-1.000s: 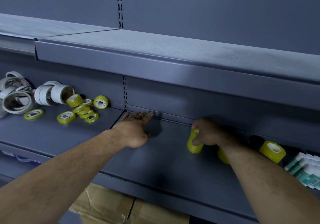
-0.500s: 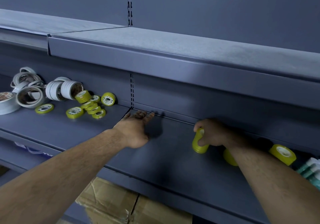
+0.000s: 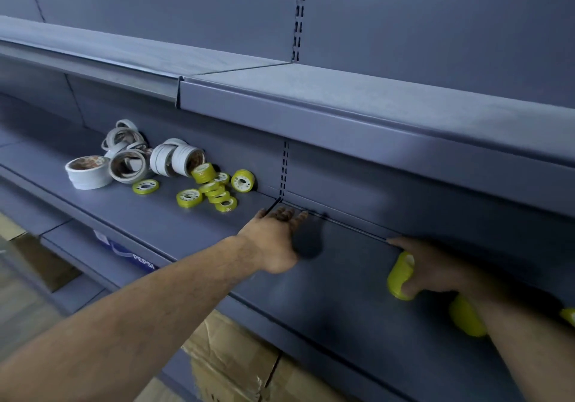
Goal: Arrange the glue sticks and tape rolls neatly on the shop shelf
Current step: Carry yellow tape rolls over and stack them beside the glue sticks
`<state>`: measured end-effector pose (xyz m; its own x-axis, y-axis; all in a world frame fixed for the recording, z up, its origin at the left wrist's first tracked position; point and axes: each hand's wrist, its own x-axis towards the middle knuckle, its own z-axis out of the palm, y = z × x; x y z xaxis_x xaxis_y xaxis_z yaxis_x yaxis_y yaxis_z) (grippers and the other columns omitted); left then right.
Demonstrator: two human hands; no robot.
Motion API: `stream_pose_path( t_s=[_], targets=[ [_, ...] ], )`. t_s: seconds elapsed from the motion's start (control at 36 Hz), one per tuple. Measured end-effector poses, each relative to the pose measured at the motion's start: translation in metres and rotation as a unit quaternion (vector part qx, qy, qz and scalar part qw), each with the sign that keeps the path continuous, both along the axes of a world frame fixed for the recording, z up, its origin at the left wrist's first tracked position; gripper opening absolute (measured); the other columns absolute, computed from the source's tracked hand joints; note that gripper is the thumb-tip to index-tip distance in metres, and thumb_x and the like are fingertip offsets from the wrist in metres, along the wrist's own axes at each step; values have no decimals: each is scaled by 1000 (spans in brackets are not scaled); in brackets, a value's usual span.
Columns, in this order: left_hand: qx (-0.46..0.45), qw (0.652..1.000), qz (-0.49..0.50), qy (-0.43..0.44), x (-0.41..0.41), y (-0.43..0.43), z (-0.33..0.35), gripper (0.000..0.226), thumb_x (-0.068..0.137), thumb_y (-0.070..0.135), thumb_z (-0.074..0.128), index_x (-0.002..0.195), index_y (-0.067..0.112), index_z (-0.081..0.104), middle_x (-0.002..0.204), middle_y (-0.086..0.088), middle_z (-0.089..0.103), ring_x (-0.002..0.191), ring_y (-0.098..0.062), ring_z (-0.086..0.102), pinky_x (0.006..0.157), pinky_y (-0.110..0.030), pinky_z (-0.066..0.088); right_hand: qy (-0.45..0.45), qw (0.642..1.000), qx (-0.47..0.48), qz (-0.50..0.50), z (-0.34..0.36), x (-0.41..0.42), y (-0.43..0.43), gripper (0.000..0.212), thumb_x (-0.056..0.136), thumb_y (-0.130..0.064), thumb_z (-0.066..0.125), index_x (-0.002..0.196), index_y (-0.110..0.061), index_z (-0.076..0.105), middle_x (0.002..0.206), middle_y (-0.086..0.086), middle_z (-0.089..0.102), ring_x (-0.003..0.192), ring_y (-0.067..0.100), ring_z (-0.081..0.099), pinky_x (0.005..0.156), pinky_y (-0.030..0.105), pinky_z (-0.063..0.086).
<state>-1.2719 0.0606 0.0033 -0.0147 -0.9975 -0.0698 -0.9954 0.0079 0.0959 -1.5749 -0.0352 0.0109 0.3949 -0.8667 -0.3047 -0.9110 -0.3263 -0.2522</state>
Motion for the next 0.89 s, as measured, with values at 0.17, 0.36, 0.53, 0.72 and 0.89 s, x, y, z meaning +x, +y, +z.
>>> stream_pose_path(
  t_s=[0.17, 0.36, 0.53, 0.72, 0.89],
  targets=[
    [11, 999, 31, 8, 11, 18, 0, 85, 93, 56, 45, 158, 32, -4, 167, 0, 3, 153, -17, -1, 122, -43, -3, -29, 994, -102, 17, 14, 34, 15, 87, 60, -49, 83, 140, -29, 55, 143, -1, 52, 126, 18, 55, 101, 27, 45],
    [8, 999, 41, 17, 49, 41, -9, 83, 92, 46, 45, 159, 29, 1, 167, -2, 9, 153, -21, 2, 123, -46, 2, -54, 990, -113, 60, 7, 105, 35, 76, 75, -53, 74, 143, -30, 51, 150, -8, 46, 133, 14, 48, 109, 30, 40],
    [-7, 998, 47, 28, 117, 57, -11, 80, 93, 43, 45, 159, 30, 3, 167, 1, 8, 153, -20, 2, 124, -45, 3, -4, 989, -124, 76, 3, 172, 43, 74, 79, -60, 69, 145, -33, 49, 154, -8, 40, 139, 13, 42, 113, 29, 35],
    [5, 997, 73, 14, 236, 78, -8, 81, 94, 46, 45, 159, 30, 0, 167, 2, 5, 153, -18, 0, 124, -43, 1, -10, 990, -121, 71, 2, 275, 53, 62, 84, -51, 70, 140, -28, 54, 146, -5, 48, 132, 16, 47, 100, 24, 38],
    [22, 996, 89, 12, 305, 77, -9, 80, 94, 44, 45, 159, 31, 0, 167, 2, 4, 154, -17, 0, 122, -43, 1, -36, 994, -93, 45, -3, 336, 62, 62, 86, -50, 68, 141, -26, 54, 144, -3, 51, 128, 17, 51, 104, 32, 43]
  ],
)
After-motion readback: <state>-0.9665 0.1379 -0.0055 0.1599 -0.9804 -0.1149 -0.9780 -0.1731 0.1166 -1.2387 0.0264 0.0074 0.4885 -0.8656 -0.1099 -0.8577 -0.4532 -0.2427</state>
